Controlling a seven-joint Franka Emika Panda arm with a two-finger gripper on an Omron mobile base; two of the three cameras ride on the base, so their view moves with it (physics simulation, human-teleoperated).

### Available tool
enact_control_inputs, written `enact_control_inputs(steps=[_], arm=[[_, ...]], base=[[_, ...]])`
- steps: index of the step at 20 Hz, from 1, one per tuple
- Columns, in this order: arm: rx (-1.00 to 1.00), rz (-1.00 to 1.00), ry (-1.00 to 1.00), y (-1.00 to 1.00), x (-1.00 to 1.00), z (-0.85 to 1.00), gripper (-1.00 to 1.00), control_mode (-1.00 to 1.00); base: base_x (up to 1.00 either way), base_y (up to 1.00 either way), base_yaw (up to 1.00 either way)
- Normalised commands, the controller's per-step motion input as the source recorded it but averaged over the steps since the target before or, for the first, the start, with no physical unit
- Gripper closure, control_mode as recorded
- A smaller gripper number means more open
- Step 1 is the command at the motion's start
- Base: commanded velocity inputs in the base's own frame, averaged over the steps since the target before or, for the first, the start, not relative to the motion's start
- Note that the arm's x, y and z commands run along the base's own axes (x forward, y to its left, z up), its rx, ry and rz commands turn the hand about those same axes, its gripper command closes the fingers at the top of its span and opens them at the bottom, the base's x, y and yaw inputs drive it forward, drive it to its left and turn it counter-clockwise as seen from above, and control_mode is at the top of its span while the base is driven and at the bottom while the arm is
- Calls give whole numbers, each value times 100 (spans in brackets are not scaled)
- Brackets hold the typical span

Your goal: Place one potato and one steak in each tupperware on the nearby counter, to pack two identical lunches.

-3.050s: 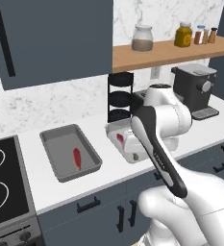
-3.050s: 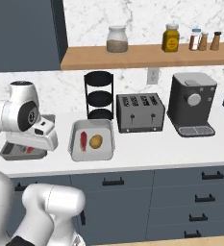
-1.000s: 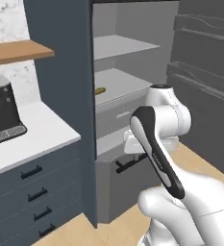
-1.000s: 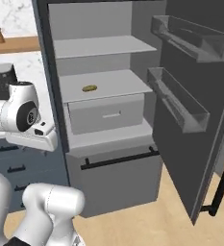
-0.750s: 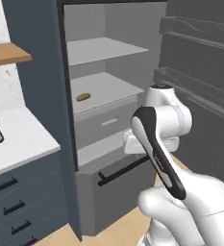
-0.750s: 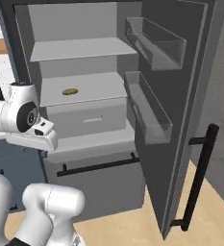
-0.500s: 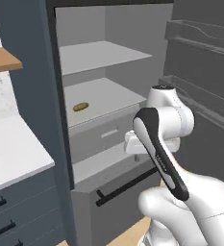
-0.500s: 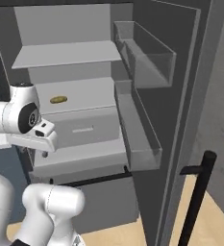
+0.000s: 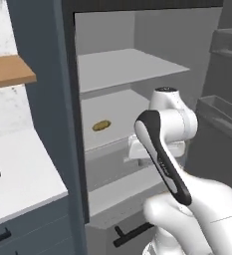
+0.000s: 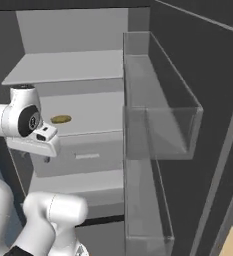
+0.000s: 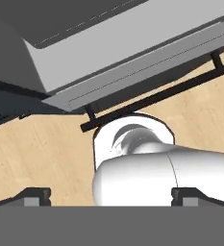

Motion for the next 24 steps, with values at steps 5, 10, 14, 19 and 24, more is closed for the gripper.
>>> enact_control_inputs(steps=[5, 10, 14, 19, 24], arm=[[0, 0, 0, 0, 0, 0, -100, 100], [0, 0, 0, 0, 0, 0, -100, 100], [0, 0, 0, 0, 0, 0, -100, 100], [0, 0, 0, 0, 0, 0, -100, 100], [0, 0, 0, 0, 0, 0, -100, 100]], base=[[40, -45, 35], [0, 0, 1], [3, 0, 0], [48, 0, 3], [53, -2, 5]])
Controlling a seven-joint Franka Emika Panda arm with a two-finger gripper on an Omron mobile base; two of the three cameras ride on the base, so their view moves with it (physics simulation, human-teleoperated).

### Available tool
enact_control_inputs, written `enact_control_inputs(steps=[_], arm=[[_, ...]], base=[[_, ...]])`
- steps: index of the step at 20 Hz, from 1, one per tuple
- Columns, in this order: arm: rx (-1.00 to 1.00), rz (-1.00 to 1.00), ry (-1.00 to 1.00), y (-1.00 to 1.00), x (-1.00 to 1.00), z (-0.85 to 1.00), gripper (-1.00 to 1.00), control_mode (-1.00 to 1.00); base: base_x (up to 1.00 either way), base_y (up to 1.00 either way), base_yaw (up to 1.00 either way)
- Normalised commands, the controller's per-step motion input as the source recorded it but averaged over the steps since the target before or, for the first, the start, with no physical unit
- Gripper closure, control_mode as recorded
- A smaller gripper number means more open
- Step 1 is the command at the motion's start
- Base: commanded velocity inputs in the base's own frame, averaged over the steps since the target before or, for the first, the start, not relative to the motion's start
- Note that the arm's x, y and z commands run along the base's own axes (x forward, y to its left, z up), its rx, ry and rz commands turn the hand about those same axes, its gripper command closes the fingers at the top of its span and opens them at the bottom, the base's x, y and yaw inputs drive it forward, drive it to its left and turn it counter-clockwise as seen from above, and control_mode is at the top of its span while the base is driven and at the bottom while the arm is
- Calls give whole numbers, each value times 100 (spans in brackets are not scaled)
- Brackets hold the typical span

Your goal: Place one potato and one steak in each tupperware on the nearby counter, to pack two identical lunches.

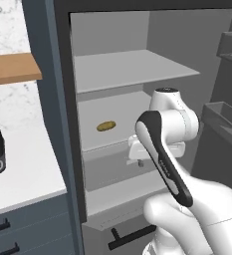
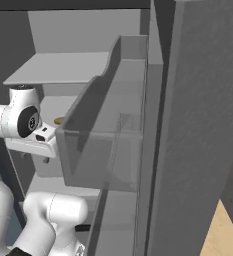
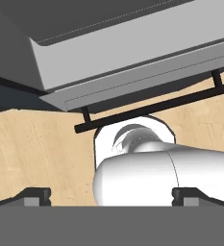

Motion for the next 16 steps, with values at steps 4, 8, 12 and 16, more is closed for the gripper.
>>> enact_control_inputs(steps=[4, 8, 12, 16], arm=[[0, 0, 0, 0, 0, 0, -100, 100], [0, 1, 0, 0, 4, -3, -100, -100], [0, 6, -11, -8, 9, -19, -100, -100], [0, 4, -12, -29, 77, -21, -100, -100]], base=[[15, -8, 7], [17, 0, 3], [0, 0, 0], [0, 0, 0]])
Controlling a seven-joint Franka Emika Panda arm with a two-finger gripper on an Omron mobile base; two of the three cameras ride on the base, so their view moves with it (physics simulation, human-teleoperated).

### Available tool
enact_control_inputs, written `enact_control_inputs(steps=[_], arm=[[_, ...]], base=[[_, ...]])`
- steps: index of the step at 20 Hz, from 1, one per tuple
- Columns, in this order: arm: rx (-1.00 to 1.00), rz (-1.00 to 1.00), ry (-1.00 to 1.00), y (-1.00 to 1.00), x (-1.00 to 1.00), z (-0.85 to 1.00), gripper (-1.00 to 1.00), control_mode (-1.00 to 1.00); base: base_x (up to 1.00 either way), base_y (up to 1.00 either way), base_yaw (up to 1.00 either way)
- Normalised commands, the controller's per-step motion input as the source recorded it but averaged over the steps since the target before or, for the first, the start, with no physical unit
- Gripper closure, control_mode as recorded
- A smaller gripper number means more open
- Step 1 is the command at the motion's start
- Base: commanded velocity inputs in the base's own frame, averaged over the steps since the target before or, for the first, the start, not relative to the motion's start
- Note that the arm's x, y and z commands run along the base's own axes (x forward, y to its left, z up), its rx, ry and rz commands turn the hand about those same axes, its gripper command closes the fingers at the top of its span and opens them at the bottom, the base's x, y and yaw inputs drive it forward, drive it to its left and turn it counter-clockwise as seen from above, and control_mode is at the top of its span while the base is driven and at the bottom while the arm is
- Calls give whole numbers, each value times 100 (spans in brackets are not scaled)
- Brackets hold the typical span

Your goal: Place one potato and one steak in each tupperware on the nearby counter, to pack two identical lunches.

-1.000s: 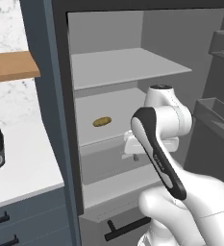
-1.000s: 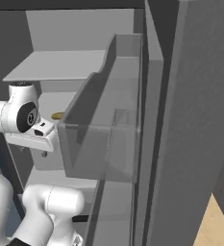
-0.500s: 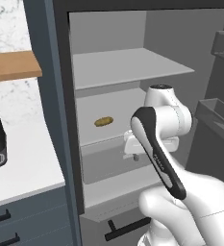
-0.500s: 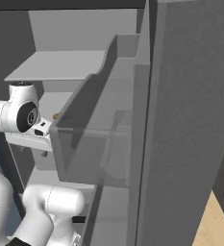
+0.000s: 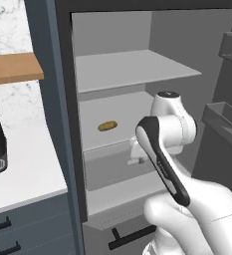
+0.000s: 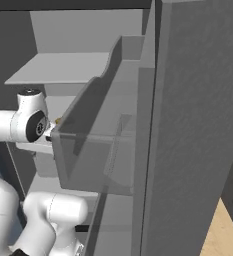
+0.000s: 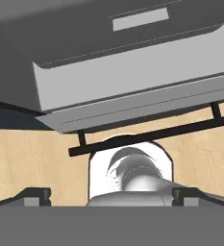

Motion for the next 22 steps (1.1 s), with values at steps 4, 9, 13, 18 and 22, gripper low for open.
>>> enact_control_inputs(steps=[4, 9, 13, 18, 22], arm=[[0, 5, -26, -23, 100, -1, -100, -100], [5, 24, -7, -4, 100, 7, -100, -100], [3, 31, -2, -2, 100, -50, -100, -100], [0, 14, -3, -7, 89, -24, -100, -100], [0, 3, -16, 0, 32, 0, -100, -100]], base=[[0, 0, 0], [0, 0, 0], [0, 0, 0], [0, 0, 0], [0, 0, 0]])
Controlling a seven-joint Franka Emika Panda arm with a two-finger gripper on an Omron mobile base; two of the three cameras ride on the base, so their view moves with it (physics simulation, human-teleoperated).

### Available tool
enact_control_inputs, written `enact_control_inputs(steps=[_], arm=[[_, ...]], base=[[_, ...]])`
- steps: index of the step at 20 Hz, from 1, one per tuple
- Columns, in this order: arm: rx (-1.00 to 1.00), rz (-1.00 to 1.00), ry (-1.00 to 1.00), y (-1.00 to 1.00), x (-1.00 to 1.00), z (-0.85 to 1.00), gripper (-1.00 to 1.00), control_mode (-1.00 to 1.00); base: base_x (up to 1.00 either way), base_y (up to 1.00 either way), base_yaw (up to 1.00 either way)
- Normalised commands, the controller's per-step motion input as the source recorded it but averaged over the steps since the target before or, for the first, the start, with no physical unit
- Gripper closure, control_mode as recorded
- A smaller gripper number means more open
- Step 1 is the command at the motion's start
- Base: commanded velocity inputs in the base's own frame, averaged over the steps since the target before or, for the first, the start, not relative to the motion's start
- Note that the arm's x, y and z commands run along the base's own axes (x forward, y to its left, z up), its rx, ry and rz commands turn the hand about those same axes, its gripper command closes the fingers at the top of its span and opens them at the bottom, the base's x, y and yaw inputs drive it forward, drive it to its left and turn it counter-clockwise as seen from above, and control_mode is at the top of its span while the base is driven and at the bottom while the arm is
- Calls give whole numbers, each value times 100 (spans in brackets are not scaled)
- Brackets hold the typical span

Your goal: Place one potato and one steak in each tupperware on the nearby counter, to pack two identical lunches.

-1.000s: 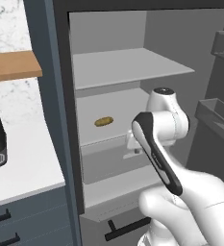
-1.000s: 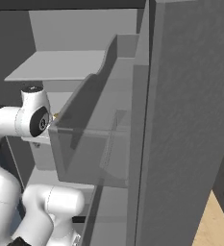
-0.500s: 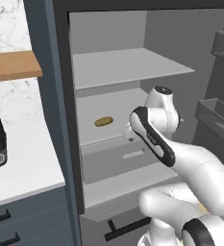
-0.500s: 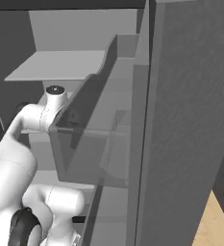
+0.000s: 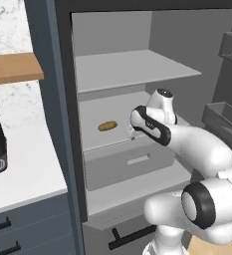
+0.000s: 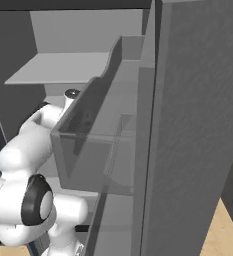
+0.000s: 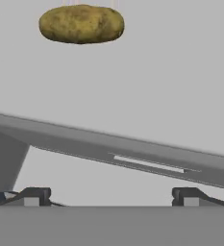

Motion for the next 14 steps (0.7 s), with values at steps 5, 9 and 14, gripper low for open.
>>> enact_control_inputs(steps=[5, 9, 14], arm=[[0, 0, -12, 10, 33, -11, -100, -100], [4, 0, -15, 23, 78, -34, -100, -100], [8, -1, -8, 15, 94, -11, -100, -100]], base=[[0, 0, 0], [0, 0, 0], [0, 0, 0]])
